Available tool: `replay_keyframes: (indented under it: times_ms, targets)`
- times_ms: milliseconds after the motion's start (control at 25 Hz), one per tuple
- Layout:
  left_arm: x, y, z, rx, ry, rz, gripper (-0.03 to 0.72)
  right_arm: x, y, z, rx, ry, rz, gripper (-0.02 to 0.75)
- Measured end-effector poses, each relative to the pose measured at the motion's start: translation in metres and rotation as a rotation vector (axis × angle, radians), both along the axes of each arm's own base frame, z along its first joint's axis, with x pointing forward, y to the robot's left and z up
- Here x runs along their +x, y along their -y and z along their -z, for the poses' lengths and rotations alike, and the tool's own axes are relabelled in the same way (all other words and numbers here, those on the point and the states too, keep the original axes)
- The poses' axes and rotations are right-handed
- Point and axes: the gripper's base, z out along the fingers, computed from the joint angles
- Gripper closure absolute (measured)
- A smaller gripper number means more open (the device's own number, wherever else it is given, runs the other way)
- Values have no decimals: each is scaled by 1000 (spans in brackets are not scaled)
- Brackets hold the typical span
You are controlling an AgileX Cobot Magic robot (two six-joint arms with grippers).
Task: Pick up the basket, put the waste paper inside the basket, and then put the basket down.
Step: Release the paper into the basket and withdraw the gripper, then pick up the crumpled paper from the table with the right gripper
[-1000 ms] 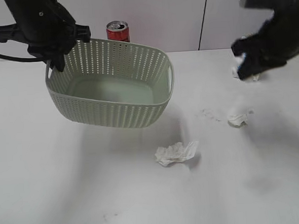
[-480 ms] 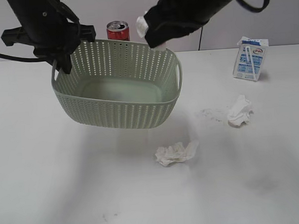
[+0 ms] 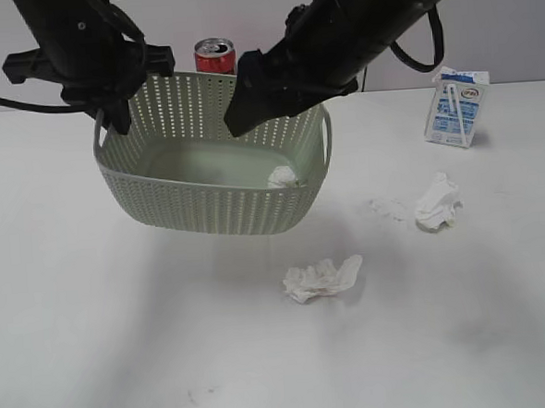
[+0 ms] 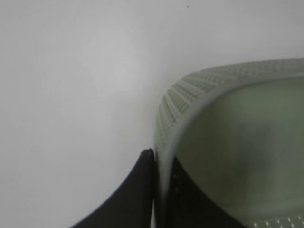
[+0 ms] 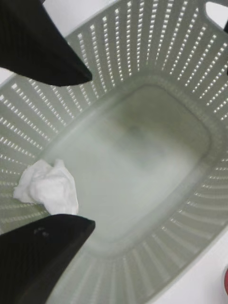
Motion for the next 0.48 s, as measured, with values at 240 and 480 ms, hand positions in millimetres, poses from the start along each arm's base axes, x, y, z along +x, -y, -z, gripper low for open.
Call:
replay_keyframes:
  times_ms: [240,480]
  targets:
    - [0,0,0,1,2,1,688,6,3,-17,0,-57,122,65]
    - [0,-1,0,6,3,2,688,22,44,-43,-163,-152,291,62]
